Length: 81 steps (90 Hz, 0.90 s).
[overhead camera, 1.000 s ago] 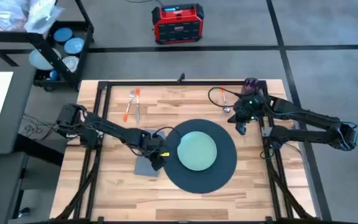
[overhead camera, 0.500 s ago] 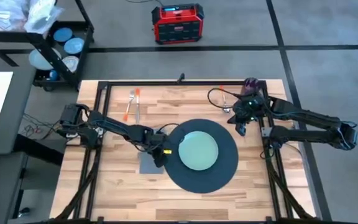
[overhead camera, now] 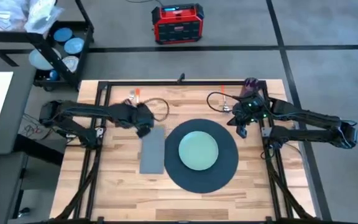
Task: Set table place
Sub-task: Put the orange fork on the gray napkin
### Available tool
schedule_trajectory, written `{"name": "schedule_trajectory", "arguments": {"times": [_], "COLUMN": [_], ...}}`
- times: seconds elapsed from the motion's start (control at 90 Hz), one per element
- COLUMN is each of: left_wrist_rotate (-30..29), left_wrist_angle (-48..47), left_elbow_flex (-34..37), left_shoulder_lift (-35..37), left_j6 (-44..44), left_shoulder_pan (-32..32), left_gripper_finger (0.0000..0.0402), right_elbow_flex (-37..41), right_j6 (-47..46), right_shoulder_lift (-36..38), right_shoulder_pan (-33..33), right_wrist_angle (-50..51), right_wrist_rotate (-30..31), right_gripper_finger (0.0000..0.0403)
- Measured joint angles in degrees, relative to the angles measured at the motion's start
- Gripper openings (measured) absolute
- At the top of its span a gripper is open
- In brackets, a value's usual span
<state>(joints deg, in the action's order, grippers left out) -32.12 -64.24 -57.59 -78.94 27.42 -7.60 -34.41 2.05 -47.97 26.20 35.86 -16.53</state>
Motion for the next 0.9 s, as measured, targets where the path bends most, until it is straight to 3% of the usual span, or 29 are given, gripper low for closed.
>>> {"name": "schedule_trajectory", "arguments": {"times": [0.178,0.333,0.433,0.9], "left_wrist_rotate": [-2.55,-0.82,3.4,19.67], "left_wrist_angle": [8.41,12.96,15.88,22.51], "left_elbow_flex": [3.56,5.16,6.88,10.57], "left_shoulder_lift": [1.56,1.19,1.24,1.01], "left_j6": [-3.18,-4.35,-4.21,-7.37], "left_shoulder_pan": [-9.51,-17.45,-22.2,-35.41], "left_gripper_finger": [0.0062,0.0112,0.0132,0.0141], "right_elbow_flex": [-0.02,-0.02,-0.02,-0.02], "right_j6": [1.04,1.09,1.19,1.47], "right_shoulder_lift": [-0.04,-0.04,-0.04,-0.04], "right_shoulder_pan": [-0.01,-0.42,-0.44,-0.44], "right_wrist_angle": [0.15,0.14,0.15,0.12], "right_wrist_rotate": [-0.01,-0.03,-0.05,-0.07], "right_gripper_finger": [0.0016,0.0016,0.0016,0.0016]}}
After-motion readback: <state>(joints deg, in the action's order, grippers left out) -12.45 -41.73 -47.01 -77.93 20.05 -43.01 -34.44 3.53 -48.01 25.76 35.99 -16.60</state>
